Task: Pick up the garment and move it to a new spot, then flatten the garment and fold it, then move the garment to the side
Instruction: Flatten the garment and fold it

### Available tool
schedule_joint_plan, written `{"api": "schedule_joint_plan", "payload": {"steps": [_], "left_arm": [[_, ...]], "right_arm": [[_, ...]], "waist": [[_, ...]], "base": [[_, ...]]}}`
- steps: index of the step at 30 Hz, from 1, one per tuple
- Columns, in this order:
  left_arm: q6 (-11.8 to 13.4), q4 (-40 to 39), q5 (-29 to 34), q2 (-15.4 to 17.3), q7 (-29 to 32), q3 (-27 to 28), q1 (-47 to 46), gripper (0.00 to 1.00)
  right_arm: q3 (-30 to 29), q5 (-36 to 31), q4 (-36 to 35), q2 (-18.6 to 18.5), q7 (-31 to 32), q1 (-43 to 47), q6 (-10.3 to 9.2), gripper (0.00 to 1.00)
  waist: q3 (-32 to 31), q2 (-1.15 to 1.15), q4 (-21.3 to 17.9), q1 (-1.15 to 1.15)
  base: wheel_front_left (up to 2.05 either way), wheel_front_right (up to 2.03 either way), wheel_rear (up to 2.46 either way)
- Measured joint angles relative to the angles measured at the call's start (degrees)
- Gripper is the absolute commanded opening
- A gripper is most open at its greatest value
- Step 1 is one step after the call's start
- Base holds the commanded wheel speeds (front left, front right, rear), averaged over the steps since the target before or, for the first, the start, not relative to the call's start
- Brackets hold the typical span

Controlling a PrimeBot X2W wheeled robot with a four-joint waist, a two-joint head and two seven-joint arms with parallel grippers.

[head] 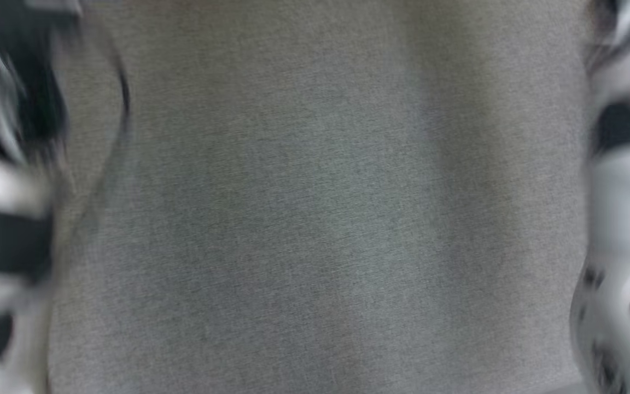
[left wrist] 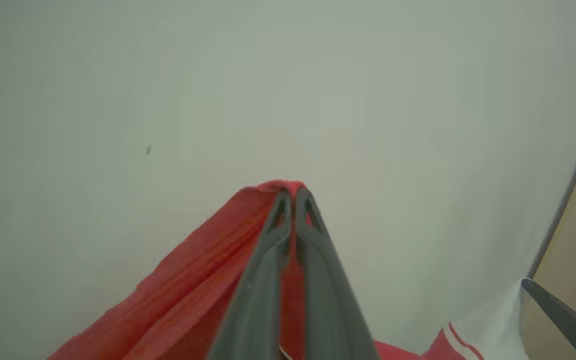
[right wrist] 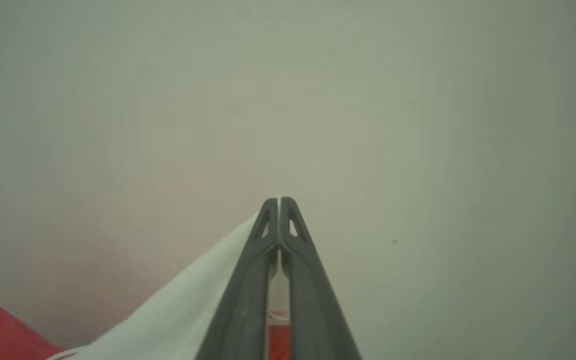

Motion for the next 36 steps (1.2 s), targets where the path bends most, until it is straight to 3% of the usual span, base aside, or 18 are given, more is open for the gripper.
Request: {"api": "schedule_joint_plan", "payload": {"steps": [3, 7, 13, 17, 22, 30, 36], "left_arm": [[-0.1, -0.3, 1.6, 2.0, 0.0, -0.7, 11.4, 0.0], [-0.3, -2.4, 2.8, 3.6, 0.0, -0.9, 24.3, 0.0], [-0.3, -0.7, 2.5, 2.2, 0.0, -2.1, 38.6, 0.0], [-0.5, 2.3, -1.1, -0.2, -0.1, -0.7, 44.6, 0.0], [-0.5, 6.8, -3.9, -1.9, 0.6, -1.6, 51.2, 0.0], [-0.1, 9.6, -5.6, -3.6, 2.8, -3.7, 55.9, 0.0], [1.4, 10.4, -4.5, -2.1, 2.8, -4.2, 60.6, 0.0]], "right_arm": [[6.1, 2.8, 0.1, -2.3, 1.9, 8.8, 0.0, 0.0], [12.9, 9.4, -5.4, -7.3, 10.0, 20.4, 0.0, 0.0], [9.5, 20.5, -21.3, -8.8, 24.9, 42.3, 0.0, 0.0], [4.7, 22.0, -28.8, -7.0, 30.5, 53.7, 0.0, 0.0], [1.6, 22.7, -30.9, -2.8, 34.8, 63.1, 0.0, 0.0], [1.0, 24.0, -33.4, -2.9, 43.7, 73.4, 0.0, 0.0], [-0.9, 26.7, -37.8, -3.9, 50.0, 80.2, 0.0, 0.0]], "waist": [[-0.5, 0.0, -0.5, -0.02], [-1.9, -0.01, -0.2, -0.04], [-5.0, -0.02, 1.6, -0.04], [-8.4, -0.03, 2.3, -0.05], [-14.6, -0.03, 2.7, -0.06], [-21.4, -0.03, 3.5, -0.05], [-26.1, -0.03, 4.5, -0.04]], "base": [[0.0, 0.0, 0.0], [0.0, 0.0, 0.0], [0.0, 0.0, 0.0], [0.0, 0.0, 0.0], [0.0, 0.0, 0.0], [0.0, 0.0, 0.0], [0.0, 0.0, 0.0]]}}
